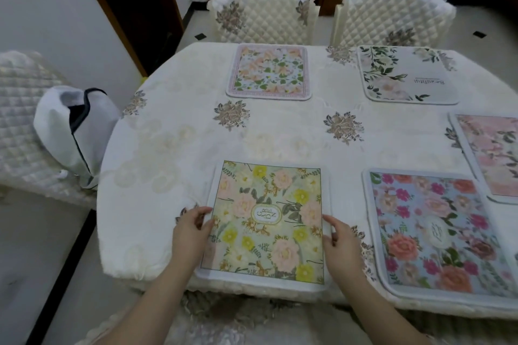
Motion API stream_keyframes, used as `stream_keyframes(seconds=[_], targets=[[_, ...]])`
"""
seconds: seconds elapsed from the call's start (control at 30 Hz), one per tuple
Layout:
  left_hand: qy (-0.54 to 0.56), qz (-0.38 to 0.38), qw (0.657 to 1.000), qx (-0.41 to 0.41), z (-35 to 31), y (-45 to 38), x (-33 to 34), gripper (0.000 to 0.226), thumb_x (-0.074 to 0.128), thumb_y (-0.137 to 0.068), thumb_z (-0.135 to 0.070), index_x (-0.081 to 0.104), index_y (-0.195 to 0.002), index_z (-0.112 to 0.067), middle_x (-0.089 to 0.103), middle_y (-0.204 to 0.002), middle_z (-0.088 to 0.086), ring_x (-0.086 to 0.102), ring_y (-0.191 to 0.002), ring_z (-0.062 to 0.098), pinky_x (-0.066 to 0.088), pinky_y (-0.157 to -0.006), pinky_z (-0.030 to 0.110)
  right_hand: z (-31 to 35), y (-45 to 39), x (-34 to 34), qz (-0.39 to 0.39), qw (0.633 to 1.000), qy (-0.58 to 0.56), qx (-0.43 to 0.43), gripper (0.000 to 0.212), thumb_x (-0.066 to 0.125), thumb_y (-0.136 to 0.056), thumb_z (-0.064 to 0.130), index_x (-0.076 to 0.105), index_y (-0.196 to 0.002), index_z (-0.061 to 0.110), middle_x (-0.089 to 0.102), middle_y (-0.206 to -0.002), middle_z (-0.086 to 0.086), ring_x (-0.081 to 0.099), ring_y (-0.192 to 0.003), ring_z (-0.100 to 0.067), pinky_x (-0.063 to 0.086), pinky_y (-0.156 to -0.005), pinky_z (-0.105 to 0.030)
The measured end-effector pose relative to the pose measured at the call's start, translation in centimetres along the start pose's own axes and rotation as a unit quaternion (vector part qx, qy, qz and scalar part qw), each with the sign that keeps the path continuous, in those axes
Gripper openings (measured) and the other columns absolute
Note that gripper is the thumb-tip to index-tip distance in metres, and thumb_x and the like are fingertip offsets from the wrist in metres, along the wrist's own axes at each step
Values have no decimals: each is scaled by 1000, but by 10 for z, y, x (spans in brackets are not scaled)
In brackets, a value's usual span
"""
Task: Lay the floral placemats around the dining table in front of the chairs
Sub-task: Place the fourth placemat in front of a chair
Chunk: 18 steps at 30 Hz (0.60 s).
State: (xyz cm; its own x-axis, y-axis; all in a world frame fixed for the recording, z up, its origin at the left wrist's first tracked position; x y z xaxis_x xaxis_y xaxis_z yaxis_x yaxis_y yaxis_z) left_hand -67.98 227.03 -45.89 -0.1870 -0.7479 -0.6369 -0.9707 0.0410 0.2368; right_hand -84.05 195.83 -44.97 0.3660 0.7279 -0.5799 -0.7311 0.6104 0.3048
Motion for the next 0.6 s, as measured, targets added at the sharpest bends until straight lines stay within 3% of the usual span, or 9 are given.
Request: stream_keyframes(seconds=[0.13, 0.27, 0.4, 0.53, 0.6], targets=[[-47, -1, 998, 31, -1, 2, 1, 26, 71, -89, -21, 69, -115, -21, 69, -107, -4, 64, -97, 14, 49, -83, 28, -6, -1, 1, 4, 999, 32, -9, 40, 53, -97, 7, 55, -134, 21, 52, -131, -2, 52, -112, -15, 46, -103, -39], [-74, -11, 995, 62, -3, 5, 0, 24, 71, -88, -16, 70, -112, -18, 67, -105, -2, 61, -95, 18, 47, -80, 29, -9, -1, 3, 9, 998, 57, -23, 42, 51, -98, 6, 53, -138, 19, 50, -137, -3, 43, -110, -5, 34, -100, -23], [-93, 2, 993, 72, -3, 3, 1, 24, 71, -88, -17, 70, -111, -15, 66, -105, 1, 59, -94, 18, 43, -79, 27, -10, 2, 6, 15, 995, 90, -27, 47, 51, -98, 7, 48, -144, 19, 43, -145, -2, 36, -117, -2, 24, -100, -18], [-92, -39, 992, 77, -5, 5, -1, 23, 66, -92, -23, 69, -112, -14, 60, -115, 7, 57, -104, 25, 49, -89, 39, -4, 3, 6, -20, 990, 138, -33, 50, 53, -97, 10, 42, -146, 16, 34, -155, -5, 30, -140, -20, 22, -114, -32], [-97, -76, 984, 126, -16, 8, 0, 25, 56, -96, -27, 68, -114, -14, 58, -118, 8, 56, -106, 26, 48, -93, 42, 4, -1, 8, -35, 982, 175, -60, 50, 53, -98, 16, 41, -147, 14, 32, -157, -5, 26, -144, -22, 20, -118, -38]])
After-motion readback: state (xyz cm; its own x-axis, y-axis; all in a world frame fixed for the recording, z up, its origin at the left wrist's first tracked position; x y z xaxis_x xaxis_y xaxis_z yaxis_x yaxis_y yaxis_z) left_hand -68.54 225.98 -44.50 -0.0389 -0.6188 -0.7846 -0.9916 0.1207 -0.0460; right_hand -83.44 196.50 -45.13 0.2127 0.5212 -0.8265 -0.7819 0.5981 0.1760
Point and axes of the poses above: each hand's wrist, its own y-axis away from the middle knuckle, its own x-axis out of the palm, z = x × y, the point moved 6 cm from there along -y, towards the middle knuckle
